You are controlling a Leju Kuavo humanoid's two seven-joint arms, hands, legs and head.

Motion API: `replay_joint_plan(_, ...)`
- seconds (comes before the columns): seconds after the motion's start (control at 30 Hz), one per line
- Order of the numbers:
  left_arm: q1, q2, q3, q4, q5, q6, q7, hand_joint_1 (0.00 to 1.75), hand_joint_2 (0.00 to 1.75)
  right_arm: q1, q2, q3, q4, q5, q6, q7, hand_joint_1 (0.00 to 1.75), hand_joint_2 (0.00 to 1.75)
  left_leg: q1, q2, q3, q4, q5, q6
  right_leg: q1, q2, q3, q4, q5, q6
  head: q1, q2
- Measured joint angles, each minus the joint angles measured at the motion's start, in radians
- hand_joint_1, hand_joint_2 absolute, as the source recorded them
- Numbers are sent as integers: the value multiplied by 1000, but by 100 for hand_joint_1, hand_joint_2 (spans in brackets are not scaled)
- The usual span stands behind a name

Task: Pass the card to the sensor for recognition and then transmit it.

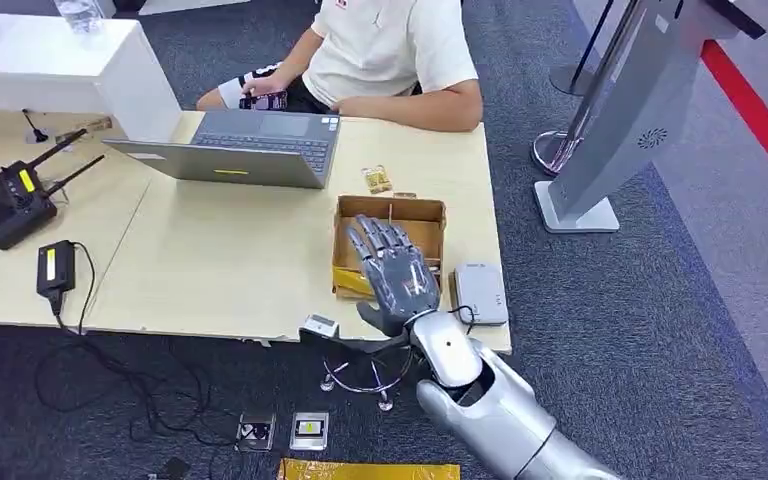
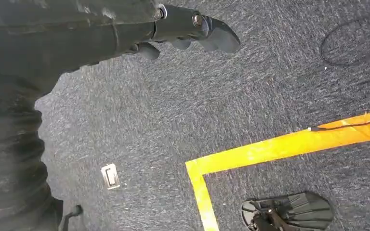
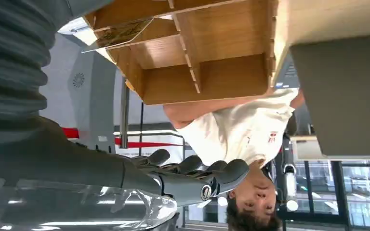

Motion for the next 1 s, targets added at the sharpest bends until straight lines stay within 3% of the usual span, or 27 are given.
replay_joint_plan(0.77, 0, 1, 0, 0, -7, 0, 0, 0, 175, -42, 18, -1, 131, 3, 2, 42, 0, 175, 0, 0, 0, 0, 0, 0, 0, 0, 0, 0, 0, 0, 0, 0)
replay_joint_plan(1.0, 0, 1, 0, 0, -14, 0, 0, 0, 175, -38, 15, -8, 134, 18, 10, 55, 14, 175, 0, 0, 0, 0, 0, 0, 0, 0, 0, 0, 0, 0, 0, 0)
